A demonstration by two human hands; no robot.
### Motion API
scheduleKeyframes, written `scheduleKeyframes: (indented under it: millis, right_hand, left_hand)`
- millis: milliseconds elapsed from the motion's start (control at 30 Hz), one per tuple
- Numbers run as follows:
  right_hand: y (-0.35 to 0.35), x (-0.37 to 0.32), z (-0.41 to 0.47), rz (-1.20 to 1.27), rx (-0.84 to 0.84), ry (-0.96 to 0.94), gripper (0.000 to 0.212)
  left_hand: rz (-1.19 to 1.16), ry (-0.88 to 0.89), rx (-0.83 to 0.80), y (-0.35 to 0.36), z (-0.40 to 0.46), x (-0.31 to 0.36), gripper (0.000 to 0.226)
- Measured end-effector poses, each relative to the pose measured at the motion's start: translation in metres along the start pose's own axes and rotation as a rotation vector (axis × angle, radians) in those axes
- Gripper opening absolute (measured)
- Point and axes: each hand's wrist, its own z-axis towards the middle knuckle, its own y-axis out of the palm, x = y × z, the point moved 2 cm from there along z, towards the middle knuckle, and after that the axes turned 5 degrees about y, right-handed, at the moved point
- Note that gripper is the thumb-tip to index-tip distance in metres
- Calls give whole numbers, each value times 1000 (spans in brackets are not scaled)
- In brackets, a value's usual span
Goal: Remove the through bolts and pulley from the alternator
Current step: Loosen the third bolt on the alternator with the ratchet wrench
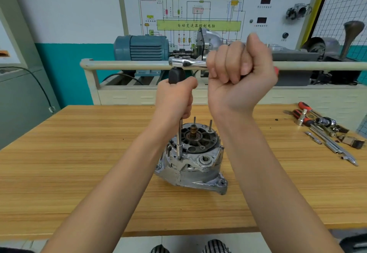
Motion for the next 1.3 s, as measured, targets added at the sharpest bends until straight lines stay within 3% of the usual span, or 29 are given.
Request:
scheduleKeyframes:
  millis: [67, 167, 267, 400, 500, 600, 733, 800, 867, 933, 1067, 1200, 1300]
  right_hand:
    - [9, 6, -8, -118, -71, -125, 44]
    - [13, 9, -10, -139, -95, -164, 46]
    - [3, 1, 0, 6, -48, 3, 52]
    - [-15, -3, 17, 321, 141, 278, 49]
    - [-22, -2, 22, 455, 195, 333, 48]
    - [-19, -3, 17, 362, 184, 261, 49]
    - [-5, 1, 4, 25, 44, 54, 57]
    - [6, 6, -4, -124, -37, -87, 46]
    - [14, 9, -11, -257, -54, -222, 35]
    - [16, 10, -15, -294, -66, -276, 36]
    - [7, 0, -3, -121, -80, -92, 49]
    - [-11, -5, 14, 184, 86, 210, 53]
    - [-19, -2, 20, 405, 158, 337, 55]
  left_hand:
    - [13, 41, 100, 2, -1, -2, 43]
    - [19, 41, 56, 1, -2, -2, 42]
    - [-26, -3, -203, -7, -1, 2, 42]
    - [-163, -76, -576, -14, 3, 7, 33]
    - [-247, -135, -684, -9, 3, 8, 36]
    - [-191, -144, -536, -8, 5, 5, 46]
    - [-33, -36, -108, -2, 4, 2, 46]
    - [21, 14, 91, 2, 3, 1, 42]
    - [52, 57, 192, 5, 1, 0, 42]
    - [62, 73, 193, 5, 0, 0, 41]
    - [39, 22, -43, -1, -1, 4, 42]
    - [-112, -58, -405, -12, 1, 10, 35]
    - [-200, -137, -616, -11, 1, 12, 38]
